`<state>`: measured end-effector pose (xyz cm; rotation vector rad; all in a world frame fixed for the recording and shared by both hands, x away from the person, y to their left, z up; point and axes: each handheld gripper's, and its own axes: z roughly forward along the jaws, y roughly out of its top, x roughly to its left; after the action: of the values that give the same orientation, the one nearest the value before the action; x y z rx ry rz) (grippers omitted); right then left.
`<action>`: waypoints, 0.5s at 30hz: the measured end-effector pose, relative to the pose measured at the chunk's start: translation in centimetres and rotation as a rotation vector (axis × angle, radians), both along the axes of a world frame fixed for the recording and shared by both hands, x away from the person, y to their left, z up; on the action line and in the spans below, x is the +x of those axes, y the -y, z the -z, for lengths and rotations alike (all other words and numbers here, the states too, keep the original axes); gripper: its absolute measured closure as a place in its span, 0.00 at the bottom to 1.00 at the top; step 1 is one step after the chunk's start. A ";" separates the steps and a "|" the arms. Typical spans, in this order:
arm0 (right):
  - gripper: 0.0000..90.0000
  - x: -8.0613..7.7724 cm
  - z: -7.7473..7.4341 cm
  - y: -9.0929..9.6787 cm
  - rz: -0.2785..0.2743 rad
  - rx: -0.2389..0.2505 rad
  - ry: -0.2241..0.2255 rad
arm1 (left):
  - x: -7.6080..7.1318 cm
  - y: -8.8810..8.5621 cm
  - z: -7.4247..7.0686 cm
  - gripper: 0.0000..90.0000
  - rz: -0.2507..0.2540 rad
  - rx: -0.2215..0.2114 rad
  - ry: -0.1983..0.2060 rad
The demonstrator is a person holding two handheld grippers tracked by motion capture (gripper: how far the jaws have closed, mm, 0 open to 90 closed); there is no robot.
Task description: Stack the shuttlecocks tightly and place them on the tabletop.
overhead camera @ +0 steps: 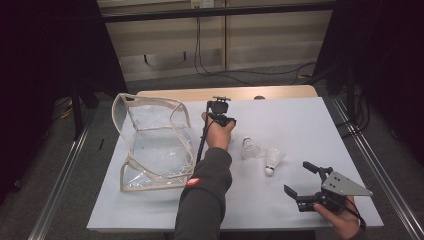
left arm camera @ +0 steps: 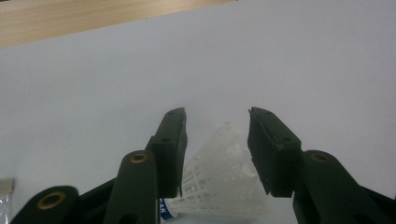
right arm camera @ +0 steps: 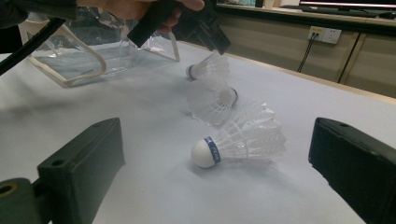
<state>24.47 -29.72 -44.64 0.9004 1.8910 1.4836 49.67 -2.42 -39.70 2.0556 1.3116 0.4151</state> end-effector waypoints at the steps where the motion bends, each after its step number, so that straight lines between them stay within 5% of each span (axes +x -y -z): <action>1: 0.03 0.0 0.0 0.0 0.001 -0.002 0.001 | 0.0 0.0 -0.1 0.62 -0.001 -0.005 -0.002; 15: 0.03 0.0 0.0 -0.1 0.003 -0.001 -0.004 | -2.1 -0.3 -1.8 0.43 -0.003 -0.126 -0.003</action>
<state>24.45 -29.64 -44.67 0.9065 1.8926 1.4795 47.55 -2.11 -37.89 1.9512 1.3086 0.3231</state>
